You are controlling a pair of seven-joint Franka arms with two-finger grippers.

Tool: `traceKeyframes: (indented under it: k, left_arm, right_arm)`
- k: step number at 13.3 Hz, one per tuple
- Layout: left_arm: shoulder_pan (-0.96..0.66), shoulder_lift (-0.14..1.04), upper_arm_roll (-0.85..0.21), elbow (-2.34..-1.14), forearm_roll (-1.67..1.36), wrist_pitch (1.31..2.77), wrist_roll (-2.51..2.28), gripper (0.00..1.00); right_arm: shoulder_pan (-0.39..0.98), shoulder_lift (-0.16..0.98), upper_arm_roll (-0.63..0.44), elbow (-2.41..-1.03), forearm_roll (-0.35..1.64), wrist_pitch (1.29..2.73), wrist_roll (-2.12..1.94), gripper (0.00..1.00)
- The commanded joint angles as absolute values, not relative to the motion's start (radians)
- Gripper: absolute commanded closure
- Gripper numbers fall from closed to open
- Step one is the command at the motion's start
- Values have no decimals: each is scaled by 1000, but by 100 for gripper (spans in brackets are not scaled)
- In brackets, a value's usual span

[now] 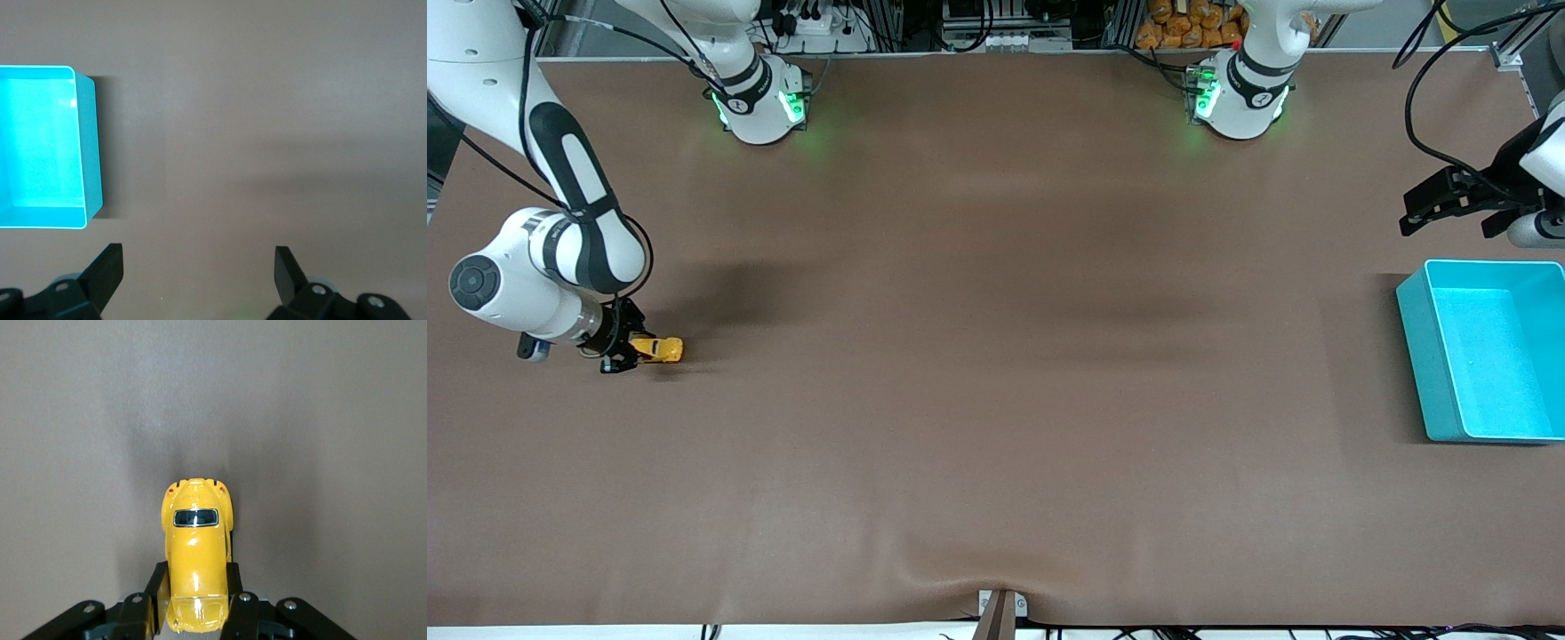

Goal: Wind and store yellow beetle car

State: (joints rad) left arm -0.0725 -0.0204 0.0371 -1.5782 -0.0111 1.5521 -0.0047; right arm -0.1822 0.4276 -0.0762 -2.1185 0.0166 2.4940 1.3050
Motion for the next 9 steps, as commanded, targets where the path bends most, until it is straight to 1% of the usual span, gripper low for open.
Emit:
traceKeyframes:
  k: [1, 4, 7, 9]
  left_arm:
    - [-69, -14, 34, -1565, 0, 1548, -2, 0]
    - [-69, -14, 34, -1565, 0, 1548, -2, 0]
    - [-69, -14, 34, -1563, 0, 1549, -2, 0]
    - [-69, -14, 34, -1563, 0, 1549, -2, 0]
  right_arm:
    - [-230, 486, -69, -2123, -32, 2540, 1285, 97]
    - [-262, 494, -68, -2122, -77, 2551, 1282, 96]
    - [-288, 522, -69, -2120, -100, 2605, 1273, 96]
    - [-308, 520, -68, -2120, -100, 2600, 1244, 96]
